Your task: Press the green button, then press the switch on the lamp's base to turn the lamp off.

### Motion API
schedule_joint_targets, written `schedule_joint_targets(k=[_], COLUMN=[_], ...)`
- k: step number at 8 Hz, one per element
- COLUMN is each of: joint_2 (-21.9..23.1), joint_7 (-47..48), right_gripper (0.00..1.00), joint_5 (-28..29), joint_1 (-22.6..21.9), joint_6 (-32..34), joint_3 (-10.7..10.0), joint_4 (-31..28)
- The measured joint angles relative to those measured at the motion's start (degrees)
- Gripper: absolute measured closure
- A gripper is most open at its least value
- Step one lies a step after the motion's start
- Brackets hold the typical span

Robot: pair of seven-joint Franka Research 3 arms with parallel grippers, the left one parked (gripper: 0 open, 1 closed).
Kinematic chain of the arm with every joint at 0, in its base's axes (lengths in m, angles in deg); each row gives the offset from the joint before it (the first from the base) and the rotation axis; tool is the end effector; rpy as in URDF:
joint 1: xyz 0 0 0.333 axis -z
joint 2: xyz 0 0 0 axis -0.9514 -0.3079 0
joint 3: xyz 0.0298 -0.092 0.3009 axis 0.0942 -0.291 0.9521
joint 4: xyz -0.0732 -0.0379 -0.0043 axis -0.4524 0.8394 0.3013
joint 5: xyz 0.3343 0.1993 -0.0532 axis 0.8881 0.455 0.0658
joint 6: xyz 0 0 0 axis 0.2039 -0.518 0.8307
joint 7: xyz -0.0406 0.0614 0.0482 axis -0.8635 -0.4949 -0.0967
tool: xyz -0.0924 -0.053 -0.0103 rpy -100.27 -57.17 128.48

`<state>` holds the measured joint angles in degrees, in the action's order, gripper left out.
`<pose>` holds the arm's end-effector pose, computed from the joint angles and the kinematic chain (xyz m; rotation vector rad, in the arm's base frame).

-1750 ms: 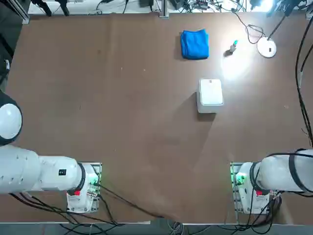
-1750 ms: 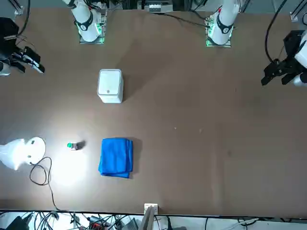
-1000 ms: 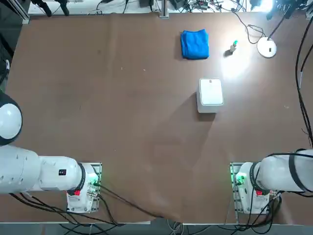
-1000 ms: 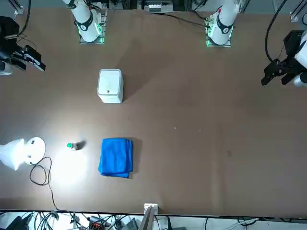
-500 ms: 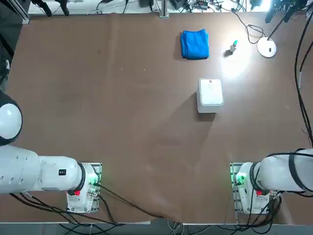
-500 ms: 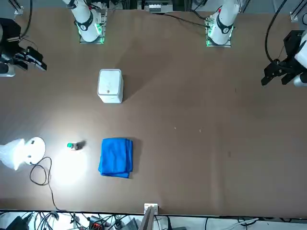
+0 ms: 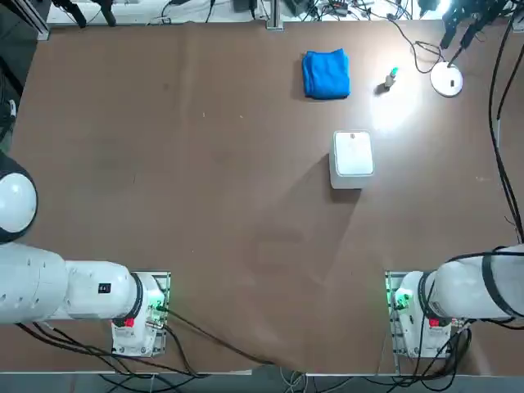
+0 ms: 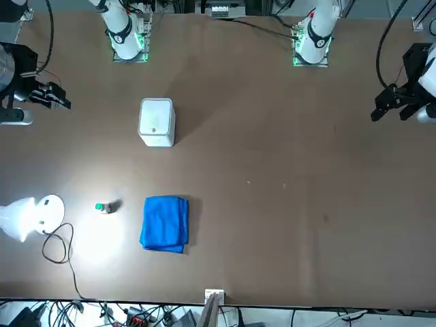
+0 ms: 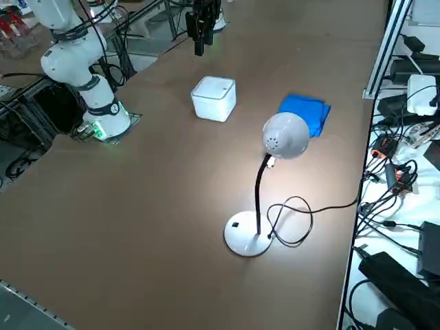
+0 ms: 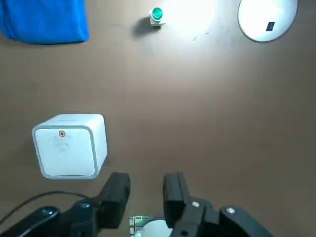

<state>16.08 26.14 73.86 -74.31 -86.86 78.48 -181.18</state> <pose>0.5486 0.0061 0.5832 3.1233 -0.0369 -0.2749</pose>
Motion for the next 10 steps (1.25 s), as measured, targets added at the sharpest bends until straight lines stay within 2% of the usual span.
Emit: schedule_joint_targets(k=[2, 3, 5, 8, 10], joint_2=[-0.08, -0.64, -4.92, -14.33, -20.53], joint_7=[2.14, 2.55, 2.96, 2.98, 4.18], right_gripper=[0.94, 0.98, 0.99, 0.99, 0.99], joint_5=[0.0, -0.01, -0.02, -0.01, 0.06], joint_1=[0.0, 0.0, 0.41, 1.54, 1.35], joint_6=[-0.05, -0.95, -8.82, -29.35, -39.84], joint_3=[0.01, 0.01, -0.06, -0.15, 0.12], joint_4=[0.13, 0.01, -0.83, -4.42, -5.01])
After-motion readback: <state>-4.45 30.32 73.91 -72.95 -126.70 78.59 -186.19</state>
